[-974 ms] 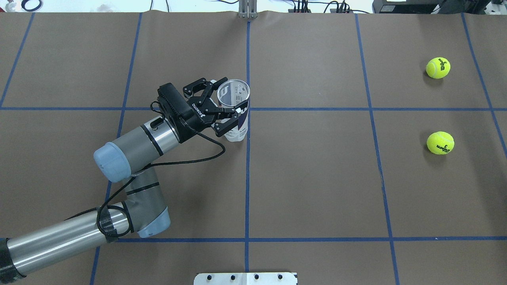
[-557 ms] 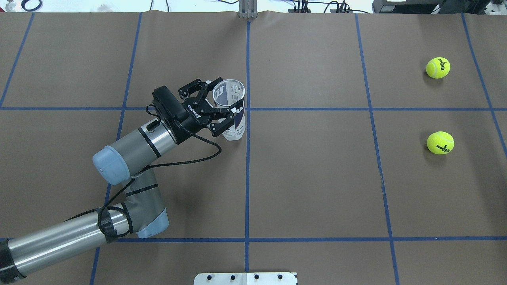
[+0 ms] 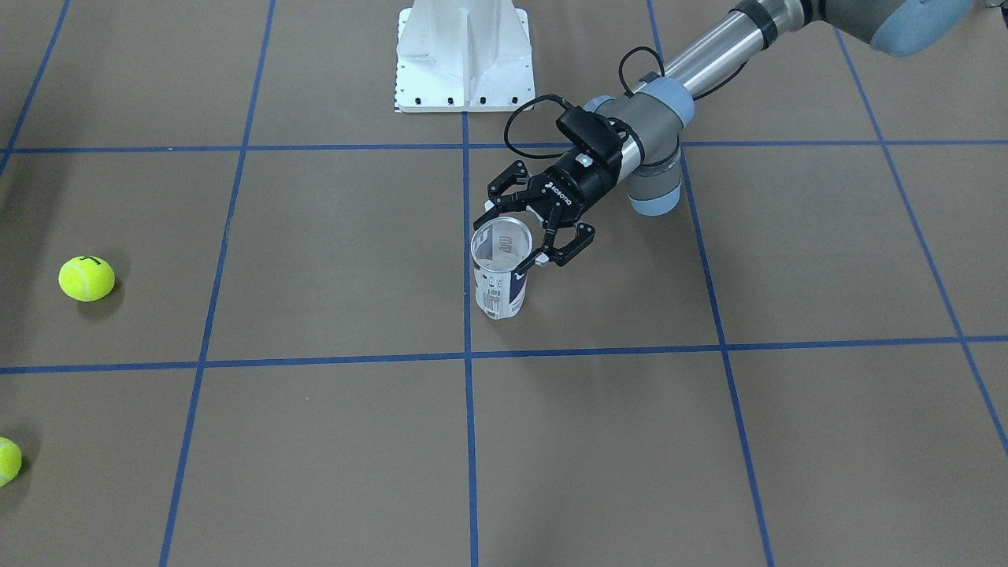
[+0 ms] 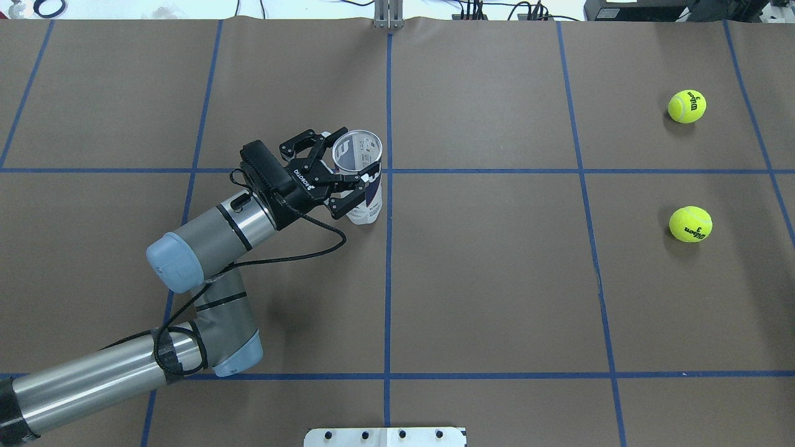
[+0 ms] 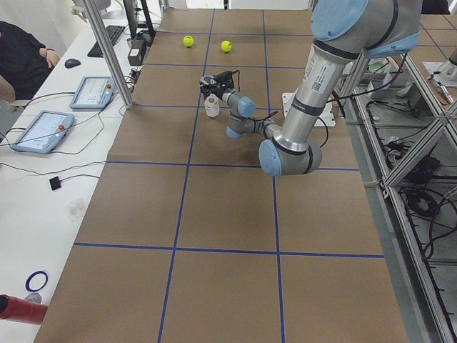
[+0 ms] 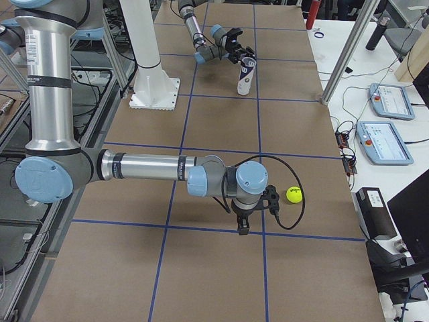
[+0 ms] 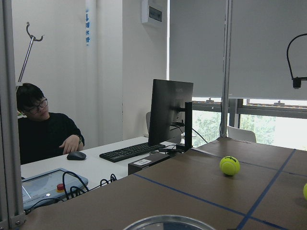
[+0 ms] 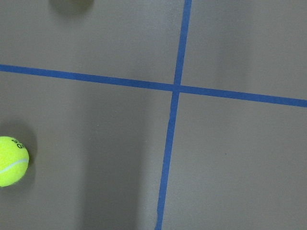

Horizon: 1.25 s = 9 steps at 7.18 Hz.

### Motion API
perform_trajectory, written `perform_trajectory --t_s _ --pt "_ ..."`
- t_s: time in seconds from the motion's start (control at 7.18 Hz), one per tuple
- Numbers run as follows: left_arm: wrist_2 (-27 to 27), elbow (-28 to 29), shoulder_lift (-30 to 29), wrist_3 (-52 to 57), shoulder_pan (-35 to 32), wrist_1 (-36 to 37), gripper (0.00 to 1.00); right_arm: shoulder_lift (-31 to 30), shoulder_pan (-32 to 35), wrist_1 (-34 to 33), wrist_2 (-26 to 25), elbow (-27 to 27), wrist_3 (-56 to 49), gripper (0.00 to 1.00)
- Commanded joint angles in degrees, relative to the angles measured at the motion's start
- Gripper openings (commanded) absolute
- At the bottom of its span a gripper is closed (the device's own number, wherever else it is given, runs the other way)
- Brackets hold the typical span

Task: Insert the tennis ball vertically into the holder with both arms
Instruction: 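Lower the upright can onto the table with the left gripper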

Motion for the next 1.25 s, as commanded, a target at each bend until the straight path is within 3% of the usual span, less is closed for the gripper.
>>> perform_trajectory --t_s 0.0,0.14,0.42,0.56,1.11 --pt "0.0 0.0 -0.2 -0.1 0.0 -0.1 0.50 0.1 0.0 0.0 0.0 0.0 0.0 0.99" --pt "0.0 -0.1 -0.1 -0.1 0.0 -0.2 0.68 0.1 0.0 0.0 0.0 0.0 0.0 1.00" --pt "0.0 -0.1 0.0 0.0 0.0 -0.1 0.93 0.1 0.0 0.0 0.0 0.2 0.0 0.99" --pt "0.0 -0.2 0.1 0.1 0.0 -0.1 0.99 0.1 0.0 0.0 0.0 0.3 0.0 0.99" --pt "0.0 -0.8 0.2 -0.1 0.0 -0.1 0.99 0.1 0.0 0.0 0.0 0.2 -0.1 0.99"
